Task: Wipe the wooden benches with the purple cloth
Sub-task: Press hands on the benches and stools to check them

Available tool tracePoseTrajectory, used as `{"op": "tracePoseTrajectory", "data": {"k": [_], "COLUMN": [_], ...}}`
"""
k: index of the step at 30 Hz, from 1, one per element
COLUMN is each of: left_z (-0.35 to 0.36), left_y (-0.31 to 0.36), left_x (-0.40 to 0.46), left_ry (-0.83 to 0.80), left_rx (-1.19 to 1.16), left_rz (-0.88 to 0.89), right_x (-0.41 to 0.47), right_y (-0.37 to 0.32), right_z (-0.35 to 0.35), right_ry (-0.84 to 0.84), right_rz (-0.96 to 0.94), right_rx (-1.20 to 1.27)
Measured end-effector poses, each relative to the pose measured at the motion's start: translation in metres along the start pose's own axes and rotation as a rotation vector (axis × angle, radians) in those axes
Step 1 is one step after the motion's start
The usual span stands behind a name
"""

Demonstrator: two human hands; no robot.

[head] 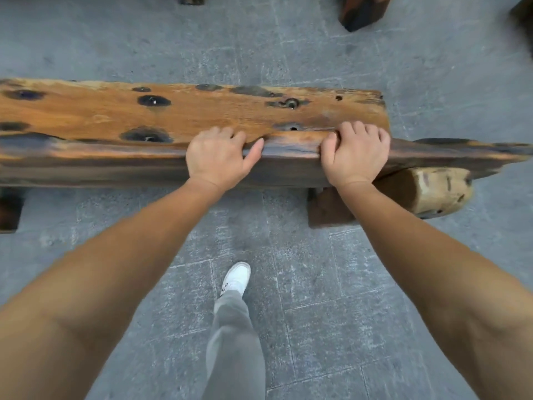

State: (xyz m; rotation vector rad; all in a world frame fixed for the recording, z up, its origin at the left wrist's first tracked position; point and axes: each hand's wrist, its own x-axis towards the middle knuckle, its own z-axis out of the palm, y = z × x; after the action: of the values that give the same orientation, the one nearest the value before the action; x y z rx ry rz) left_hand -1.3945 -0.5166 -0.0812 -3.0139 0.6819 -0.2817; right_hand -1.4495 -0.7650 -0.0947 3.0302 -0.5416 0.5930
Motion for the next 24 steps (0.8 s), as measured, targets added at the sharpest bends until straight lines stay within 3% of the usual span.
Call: {"op": "tracePoseTrajectory", "data": {"k": [3,10,14,24], "left_z": [0.004,0.012,0.017,0.034], "left_y": [0.001,0.027,0.024,0.036], "left_x": [0.019,0.013,0.031,0.093], "left_ry": [0.073,0.092,0.208,0.263], "left_rx": [-0.004,-0.013,0.031,0.045], "left_rz": [-0.031,-0.068,-0.106,-0.152], "right_x": [0.022,0.019,0.040,0.116], "right_y": [0.000,0.026,0.025,0.038], "right_z": [0.004,0.011,0.023,0.063], "right_ry": [0.087,0.102,0.176,0.017], "right_rz": [-0.005,-0.051,-0.067,-0.104], "right_rx": [0.048,0.045,0.086,0.075]}}
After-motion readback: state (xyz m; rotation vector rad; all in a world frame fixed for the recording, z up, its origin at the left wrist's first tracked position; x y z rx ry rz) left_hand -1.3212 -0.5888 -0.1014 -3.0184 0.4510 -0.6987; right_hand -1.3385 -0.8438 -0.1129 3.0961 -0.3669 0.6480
